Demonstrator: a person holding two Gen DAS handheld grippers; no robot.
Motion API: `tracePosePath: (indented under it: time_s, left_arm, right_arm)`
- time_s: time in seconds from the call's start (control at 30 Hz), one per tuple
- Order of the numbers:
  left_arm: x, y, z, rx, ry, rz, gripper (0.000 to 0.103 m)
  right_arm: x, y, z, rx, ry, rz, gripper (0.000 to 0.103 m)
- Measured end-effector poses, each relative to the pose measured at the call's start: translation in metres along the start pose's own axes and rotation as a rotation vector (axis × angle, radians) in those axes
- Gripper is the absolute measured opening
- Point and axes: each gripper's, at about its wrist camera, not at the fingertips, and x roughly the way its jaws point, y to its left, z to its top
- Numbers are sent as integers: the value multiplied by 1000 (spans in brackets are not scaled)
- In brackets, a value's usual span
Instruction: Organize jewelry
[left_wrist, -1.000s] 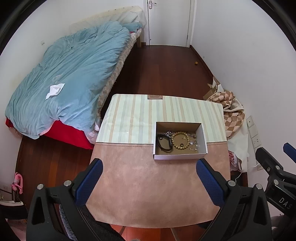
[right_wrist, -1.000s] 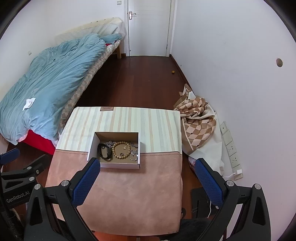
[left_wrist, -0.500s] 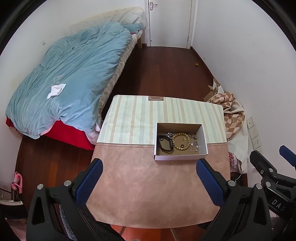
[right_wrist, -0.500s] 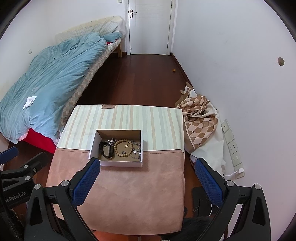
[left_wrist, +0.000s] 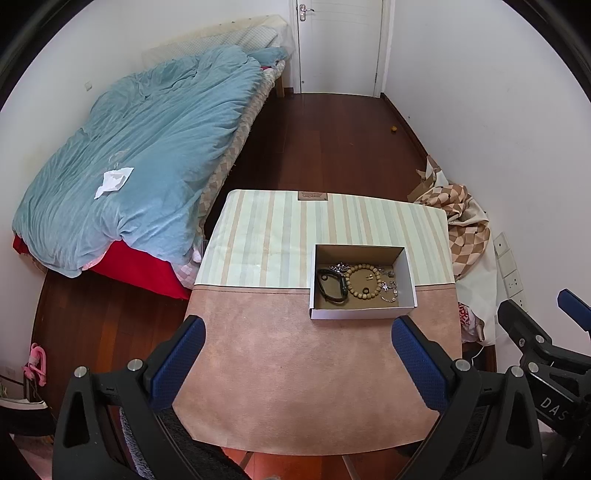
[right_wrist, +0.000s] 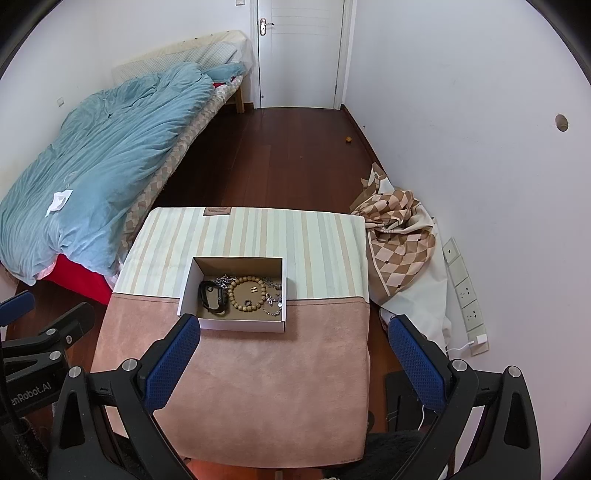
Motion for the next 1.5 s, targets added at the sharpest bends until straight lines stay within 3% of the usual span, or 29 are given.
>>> tracePosePath:
  time_s: [1.5]
  left_arm:
    - [1, 6, -6, 3, -3, -6, 103]
  right_arm:
    - [2, -1, -3, -7, 2, -11, 103]
